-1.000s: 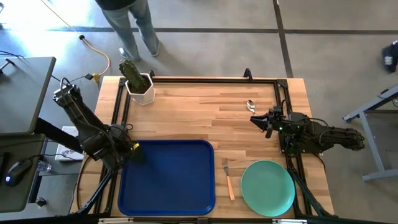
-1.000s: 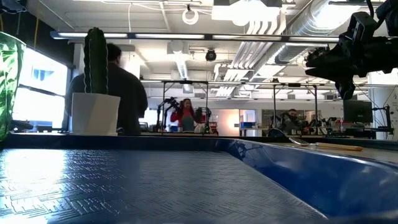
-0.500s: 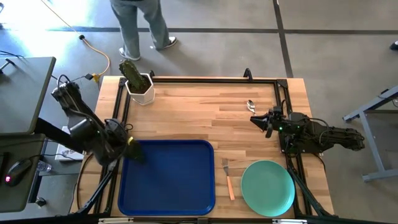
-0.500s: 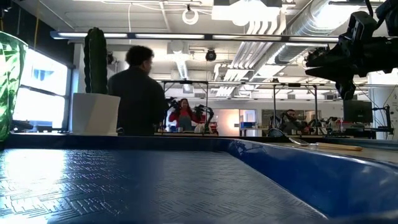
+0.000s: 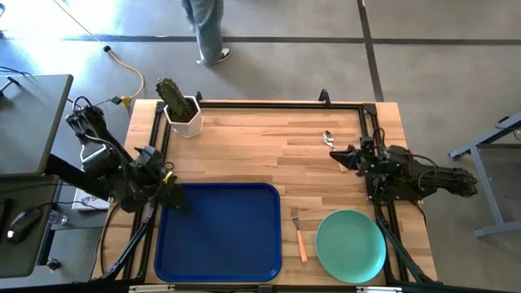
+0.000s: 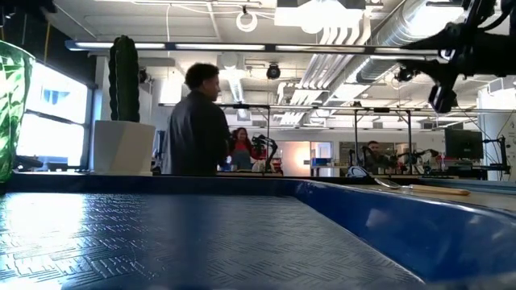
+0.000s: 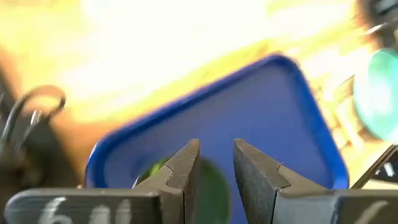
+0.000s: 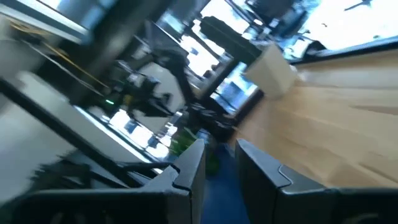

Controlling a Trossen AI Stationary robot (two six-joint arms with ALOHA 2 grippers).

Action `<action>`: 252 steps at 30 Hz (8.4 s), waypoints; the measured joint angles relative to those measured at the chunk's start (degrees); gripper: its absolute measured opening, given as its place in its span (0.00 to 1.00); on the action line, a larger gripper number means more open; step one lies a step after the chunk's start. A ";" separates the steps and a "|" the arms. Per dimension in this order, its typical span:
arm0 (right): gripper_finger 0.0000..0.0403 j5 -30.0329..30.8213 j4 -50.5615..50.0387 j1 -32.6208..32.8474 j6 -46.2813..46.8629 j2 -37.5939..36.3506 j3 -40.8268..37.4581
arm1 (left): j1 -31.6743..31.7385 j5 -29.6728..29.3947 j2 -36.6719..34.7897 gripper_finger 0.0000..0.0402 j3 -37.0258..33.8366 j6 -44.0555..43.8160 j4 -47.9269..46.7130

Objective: Pick and place plate/cup/fork/spoon on tray
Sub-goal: Put the green plate on the blue tray to the bottom right of the green cup

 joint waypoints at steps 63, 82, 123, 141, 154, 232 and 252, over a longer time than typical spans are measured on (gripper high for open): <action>0.20 -14.90 -50.74 41.46 68.24 75.28 55.71 | 2.49 -19.26 -5.38 0.21 0.14 34.87 6.83; 0.20 -12.53 -39.45 50.89 72.24 85.60 55.76 | 2.49 -14.95 -5.36 0.21 0.12 30.77 6.82; 0.35 -3.05 -37.01 48.94 63.31 94.49 55.74 | 2.49 -11.96 -5.38 0.21 0.12 28.33 6.59; 0.35 -5.32 -34.22 48.48 65.16 100.26 55.74 | 2.50 -11.98 -5.37 0.21 0.10 28.33 6.59; 0.16 -6.51 -34.88 48.48 65.91 100.35 55.84 | 2.50 -11.99 -5.38 0.21 0.09 28.33 6.56; 0.00 6.18 -56.40 41.35 32.81 100.45 82.57 | 2.50 -9.82 -5.38 0.21 0.11 28.27 5.92; 0.00 7.60 -56.07 38.47 24.37 100.45 85.44 | 2.51 -9.80 -5.38 0.21 0.09 28.27 7.09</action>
